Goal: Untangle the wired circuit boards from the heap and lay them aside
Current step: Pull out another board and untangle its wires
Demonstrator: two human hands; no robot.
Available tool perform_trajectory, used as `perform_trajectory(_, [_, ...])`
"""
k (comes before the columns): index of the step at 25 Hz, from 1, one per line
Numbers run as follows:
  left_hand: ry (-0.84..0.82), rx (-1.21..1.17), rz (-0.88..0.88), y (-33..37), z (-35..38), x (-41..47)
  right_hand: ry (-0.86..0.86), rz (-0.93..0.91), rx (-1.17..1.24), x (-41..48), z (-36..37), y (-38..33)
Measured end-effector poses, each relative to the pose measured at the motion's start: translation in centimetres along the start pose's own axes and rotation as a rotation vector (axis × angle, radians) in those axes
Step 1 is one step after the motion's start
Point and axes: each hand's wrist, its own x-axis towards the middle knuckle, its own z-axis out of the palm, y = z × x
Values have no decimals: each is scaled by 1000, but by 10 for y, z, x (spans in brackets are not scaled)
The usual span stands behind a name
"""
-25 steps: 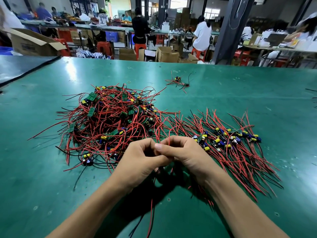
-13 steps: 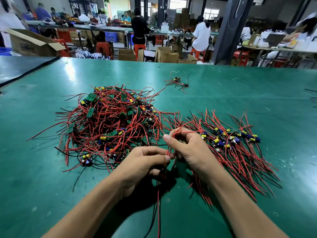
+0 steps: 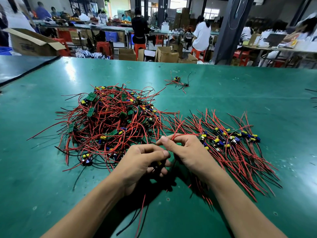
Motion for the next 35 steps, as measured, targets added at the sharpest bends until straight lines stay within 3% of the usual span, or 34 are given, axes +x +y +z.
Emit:
perform_trajectory(3, [-26,5,4,0,-1,-1,104,-46,-131,2,-6,1])
perform_trajectory(8, [-44,23,14,-2,0,-2,325,-27,-141,6,-12,7])
perform_trajectory(13, [-47,131,33,-8,1,-1,153,231,283,9,-2,5])
perform_trajectory(17, [9,159,87,-12,4,1,135,220,402,11,1,9])
perform_trajectory(23, [103,102,151,-12,2,3,-69,183,255,1,14,12])
perform_trajectory(28, [76,122,132,-10,7,3,225,68,-122,4,2,7])
perform_trajectory(35, [-1,115,111,-4,8,0,528,-126,-273,8,-10,10])
